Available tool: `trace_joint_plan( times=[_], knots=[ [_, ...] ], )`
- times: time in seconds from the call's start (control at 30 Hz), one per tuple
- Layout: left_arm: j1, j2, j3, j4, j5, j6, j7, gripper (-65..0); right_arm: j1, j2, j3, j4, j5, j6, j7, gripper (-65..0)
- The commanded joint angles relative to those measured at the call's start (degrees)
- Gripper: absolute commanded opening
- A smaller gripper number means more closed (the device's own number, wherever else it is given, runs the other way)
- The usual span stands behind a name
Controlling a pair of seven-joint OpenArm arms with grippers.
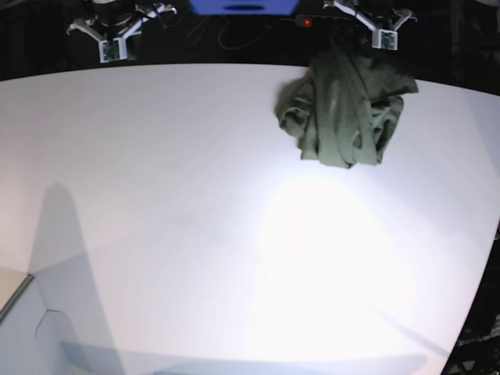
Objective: Layout the t-shirt on the table in an organized manner, then fold the t-shirt properly
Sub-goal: 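Move the right gripper toward the crumpled green t-shirt and grasp it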
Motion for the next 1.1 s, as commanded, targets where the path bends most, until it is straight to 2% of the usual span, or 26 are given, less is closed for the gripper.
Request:
trace_joint_plan(
  times=[0.0, 0.23, 0.33, 0.53, 0.63, 0.7, 0.9, 1.0, 1.07],
  knots=[
    [1.0, -0.4, -0.6, 2.3, -0.3, 0.0, -1.7, -64.9, -0.1, 0.2, -0.1, 1.4, 0.0, 0.1, 0.9, -65.0],
    [4.9, -0.4, -3.2, 12.4, -0.3, 0.0, -1.7, -64.9, 3.5, 0.2, -0.1, 1.7, 0.0, 0.1, 0.9, -65.0],
    [5.9, 1.5, -5.3, 15.9, 0.0, 0.0, -1.7, -64.9, 5.9, 0.2, -0.2, 1.7, 0.0, 0.1, 0.7, -65.0],
    [5.6, 6.1, -15.1, 17.4, -0.5, -0.4, -1.6, -64.6, 10.4, 0.1, -0.3, 1.7, 0.0, 0.1, 0.5, -65.0],
    [5.5, 7.0, -17.9, 17.5, -0.5, -0.5, -1.6, -64.3, 11.7, 0.1, -0.3, 1.6, 0.0, 0.2, 0.4, -65.0],
    [5.5, 7.0, -18.5, 17.8, -0.5, -0.4, -1.3, -59.8, 12.3, 0.1, -0.3, 1.5, 0.0, 0.2, 0.4, -62.7],
    [1.9, 7.2, -18.6, 18.2, -0.6, -0.5, 3.6, -33.1, 14.3, 0.1, -0.3, 1.5, 0.0, 0.2, -2.7, -52.4],
    [-1.0, 7.2, -18.6, 17.9, -0.6, -0.5, 6.3, -25.5, 15.1, 0.1, -0.3, 1.5, 0.0, 0.2, -4.3, -50.9],
    [-2.5, 7.2, -18.6, 17.9, -0.6, -0.5, 8.2, -23.8, 15.1, 0.1, -0.3, 1.5, 0.0, 0.2, -4.3, -51.0]
  ],
)
